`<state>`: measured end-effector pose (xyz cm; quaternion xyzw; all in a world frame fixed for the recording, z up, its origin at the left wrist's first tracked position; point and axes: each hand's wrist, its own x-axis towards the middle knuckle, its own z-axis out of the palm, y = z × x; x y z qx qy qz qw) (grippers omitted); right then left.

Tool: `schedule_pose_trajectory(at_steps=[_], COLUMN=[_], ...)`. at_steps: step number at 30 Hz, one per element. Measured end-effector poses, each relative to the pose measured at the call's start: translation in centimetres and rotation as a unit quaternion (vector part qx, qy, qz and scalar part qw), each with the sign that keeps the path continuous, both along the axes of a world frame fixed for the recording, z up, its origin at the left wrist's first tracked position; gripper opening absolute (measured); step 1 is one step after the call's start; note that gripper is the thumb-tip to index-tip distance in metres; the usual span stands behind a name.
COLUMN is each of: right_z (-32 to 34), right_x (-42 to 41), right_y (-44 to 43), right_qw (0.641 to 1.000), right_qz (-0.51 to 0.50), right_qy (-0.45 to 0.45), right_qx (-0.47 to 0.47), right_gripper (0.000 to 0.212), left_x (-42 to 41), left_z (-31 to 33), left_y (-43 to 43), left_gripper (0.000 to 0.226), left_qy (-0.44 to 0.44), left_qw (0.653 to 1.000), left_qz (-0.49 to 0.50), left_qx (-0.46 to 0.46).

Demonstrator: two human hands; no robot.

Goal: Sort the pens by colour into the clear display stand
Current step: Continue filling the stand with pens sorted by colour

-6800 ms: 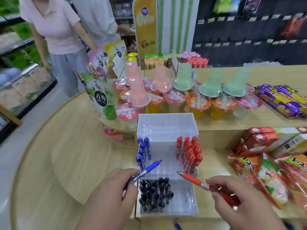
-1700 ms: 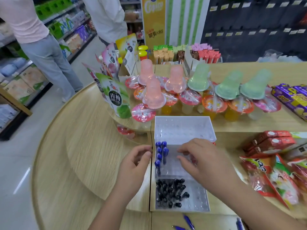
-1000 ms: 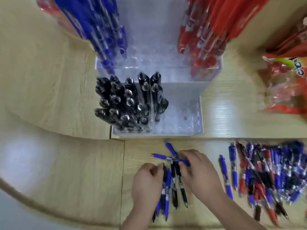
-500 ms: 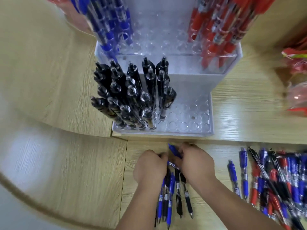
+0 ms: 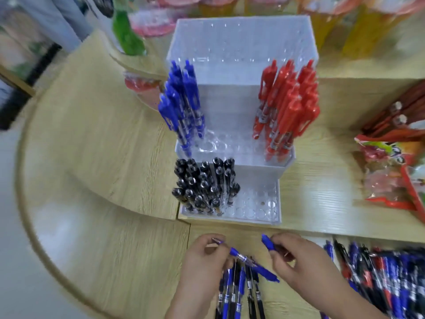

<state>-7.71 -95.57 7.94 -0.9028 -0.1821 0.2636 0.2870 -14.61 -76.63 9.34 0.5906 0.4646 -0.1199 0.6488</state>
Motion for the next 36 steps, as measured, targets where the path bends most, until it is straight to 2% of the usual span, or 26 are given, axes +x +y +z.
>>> schedule_pose_trajectory(at_steps=[2, 7, 13, 17, 21, 24, 27, 29, 36], right_z=[3.5, 11.5, 17.8, 20.5, 22.7, 23.8, 24.5, 24.5, 25.4], right_x=[0.0, 0.5, 2.2, 3.8, 6.1, 7.7, 7.8, 7.7, 8.7], right_y=[-0.5, 0.2, 4.3, 7.7, 10.2, 11.6, 13.0, 14.0, 15.1], right_qw=[0.999, 0.975, 0.874, 0.829, 0.793, 0.793, 0.814, 0.834, 0.856], right_qz=[-0.022, -0.127, -0.279, -0.332, -0.386, -0.390, -0.374, -0.350, -0.298], right_qy=[0.016, 0.113, 0.234, 0.211, 0.182, 0.170, 0.156, 0.146, 0.141], right_qx=[0.027, 0.145, 0.322, 0.398, 0.434, 0.435, 0.416, 0.402, 0.399], right_gripper=[0.003, 0.018, 0.022, 0.025, 0.029, 0.030, 0.031, 0.029, 0.013], left_x=[-0.5, 0.2, 3.8, 5.6, 6.6, 7.7, 9.1, 10.2, 12.6], left_z=[3.6, 11.6, 18.5, 20.5, 21.2, 22.0, 23.2, 24.0, 24.8], left_y=[0.6, 2.7, 5.8, 7.4, 8.5, 9.6, 10.2, 10.1, 10.4], left_gripper=[0.007, 0.007, 0.007, 0.007, 0.007, 0.003, 0.021, 0.019, 0.016], left_qy=[-0.017, -0.076, -0.152, -0.175, -0.144, -0.137, -0.144, -0.159, -0.187], left_qw=[1.000, 0.996, 0.983, 0.974, 0.976, 0.974, 0.958, 0.946, 0.919], left_qz=[-0.002, 0.002, 0.066, 0.080, -0.018, -0.131, -0.237, -0.277, -0.344], left_qx=[-0.023, -0.038, -0.082, -0.121, -0.160, -0.127, -0.074, -0.051, 0.050])
